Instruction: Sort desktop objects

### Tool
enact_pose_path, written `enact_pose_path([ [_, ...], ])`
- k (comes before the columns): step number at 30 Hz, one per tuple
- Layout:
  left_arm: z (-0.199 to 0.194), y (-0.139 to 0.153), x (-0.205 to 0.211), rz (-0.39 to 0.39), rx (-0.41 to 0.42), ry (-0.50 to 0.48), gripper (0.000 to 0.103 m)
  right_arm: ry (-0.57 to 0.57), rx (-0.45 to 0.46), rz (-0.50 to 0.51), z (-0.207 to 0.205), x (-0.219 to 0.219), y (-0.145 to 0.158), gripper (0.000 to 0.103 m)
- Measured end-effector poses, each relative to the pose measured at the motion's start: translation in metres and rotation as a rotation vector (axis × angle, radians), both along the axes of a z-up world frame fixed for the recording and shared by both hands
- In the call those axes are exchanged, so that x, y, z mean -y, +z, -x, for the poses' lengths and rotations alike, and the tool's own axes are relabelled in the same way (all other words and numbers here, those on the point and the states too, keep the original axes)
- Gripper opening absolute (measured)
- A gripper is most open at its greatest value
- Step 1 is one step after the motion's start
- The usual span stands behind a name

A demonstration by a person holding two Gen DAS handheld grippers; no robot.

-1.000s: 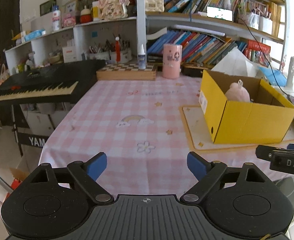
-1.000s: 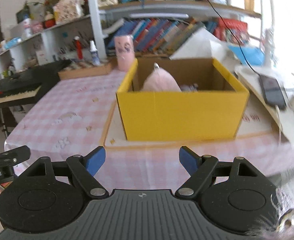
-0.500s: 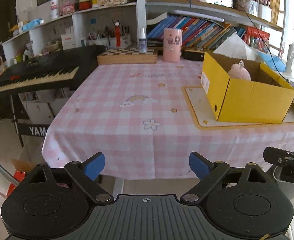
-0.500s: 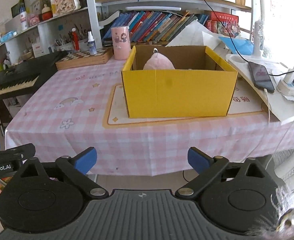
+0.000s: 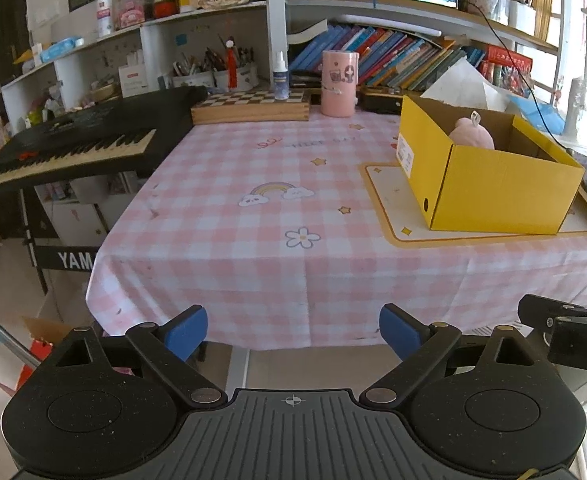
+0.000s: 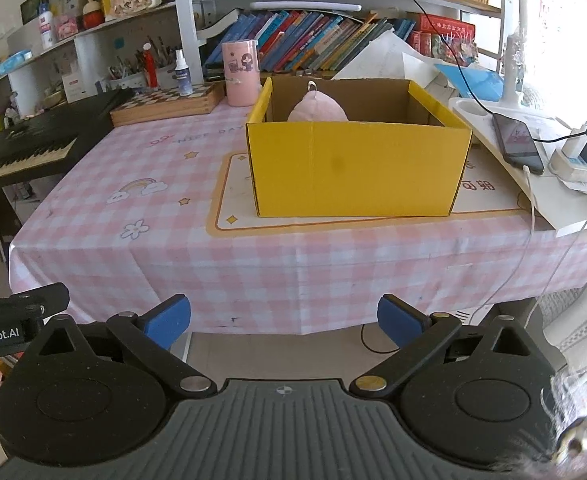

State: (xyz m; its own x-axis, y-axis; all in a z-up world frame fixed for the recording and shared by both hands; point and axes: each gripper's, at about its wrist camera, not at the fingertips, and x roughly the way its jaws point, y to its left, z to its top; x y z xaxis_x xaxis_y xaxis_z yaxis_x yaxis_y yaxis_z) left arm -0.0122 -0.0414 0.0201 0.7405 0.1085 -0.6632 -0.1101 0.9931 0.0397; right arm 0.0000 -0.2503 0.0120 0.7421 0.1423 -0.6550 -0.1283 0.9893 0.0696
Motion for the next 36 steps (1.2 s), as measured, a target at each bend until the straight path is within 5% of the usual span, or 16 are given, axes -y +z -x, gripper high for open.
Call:
enact_pose_path([
  [36, 0.009, 0.0, -0.005, 0.016, -0.007, -0.017, 0.097, 0.015, -0.008, -0.003, 0.011, -0.011, -0.001, 0.101],
])
